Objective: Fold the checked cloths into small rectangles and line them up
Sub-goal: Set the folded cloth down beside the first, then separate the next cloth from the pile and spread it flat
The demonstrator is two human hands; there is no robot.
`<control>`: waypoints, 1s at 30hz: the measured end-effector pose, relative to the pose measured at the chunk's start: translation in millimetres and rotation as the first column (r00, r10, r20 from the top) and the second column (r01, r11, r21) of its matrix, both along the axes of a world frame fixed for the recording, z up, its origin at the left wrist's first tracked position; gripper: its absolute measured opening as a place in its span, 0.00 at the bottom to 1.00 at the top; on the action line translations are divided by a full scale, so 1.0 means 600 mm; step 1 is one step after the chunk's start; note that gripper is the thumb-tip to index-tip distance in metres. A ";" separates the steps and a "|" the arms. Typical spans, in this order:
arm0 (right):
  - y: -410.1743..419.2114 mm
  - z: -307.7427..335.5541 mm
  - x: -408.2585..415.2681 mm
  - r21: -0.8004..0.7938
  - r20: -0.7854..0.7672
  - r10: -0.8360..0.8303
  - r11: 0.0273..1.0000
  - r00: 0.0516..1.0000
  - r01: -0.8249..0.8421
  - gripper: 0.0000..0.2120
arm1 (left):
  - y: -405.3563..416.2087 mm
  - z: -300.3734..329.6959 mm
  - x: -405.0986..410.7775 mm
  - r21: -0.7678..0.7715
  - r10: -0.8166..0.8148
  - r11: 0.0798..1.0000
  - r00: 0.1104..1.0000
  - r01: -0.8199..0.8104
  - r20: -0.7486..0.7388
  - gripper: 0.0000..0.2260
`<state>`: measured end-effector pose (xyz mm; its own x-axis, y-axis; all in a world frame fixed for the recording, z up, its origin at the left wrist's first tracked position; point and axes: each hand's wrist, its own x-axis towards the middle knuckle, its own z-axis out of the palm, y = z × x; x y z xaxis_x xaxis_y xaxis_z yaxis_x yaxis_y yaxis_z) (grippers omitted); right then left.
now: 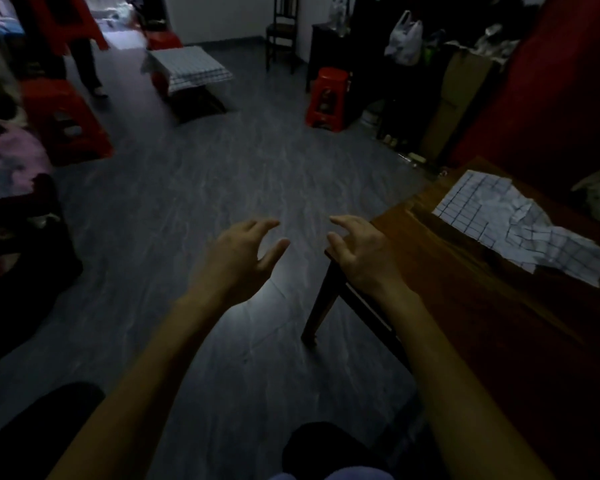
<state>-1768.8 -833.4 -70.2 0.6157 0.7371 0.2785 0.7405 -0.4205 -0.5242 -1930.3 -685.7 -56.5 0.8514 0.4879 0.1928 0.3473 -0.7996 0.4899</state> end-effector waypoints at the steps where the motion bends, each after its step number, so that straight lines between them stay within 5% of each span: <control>1: 0.022 -0.005 0.010 -0.005 -0.001 -0.018 1.000 1.000 0.018 0.17 | 0.026 -0.007 0.016 -0.005 -0.021 1.000 1.000 0.021 -0.002 0.25; 11: 0.236 -0.091 0.225 0.091 -0.114 -0.240 0.964 0.964 0.251 0.16 | 0.282 -0.025 0.264 -0.032 -0.171 0.985 0.984 0.169 -0.052 0.28; 18: 0.394 -0.055 0.386 0.248 -0.136 -0.298 0.913 0.945 0.323 0.14 | 0.449 0.021 0.483 0.017 -0.270 0.963 0.962 0.271 -0.027 0.22; 30: 0.392 -0.113 0.622 0.088 -0.180 -0.653 0.735 0.736 0.673 0.14 | 0.480 -0.066 0.875 -0.112 -0.674 0.732 0.738 0.672 0.023 0.18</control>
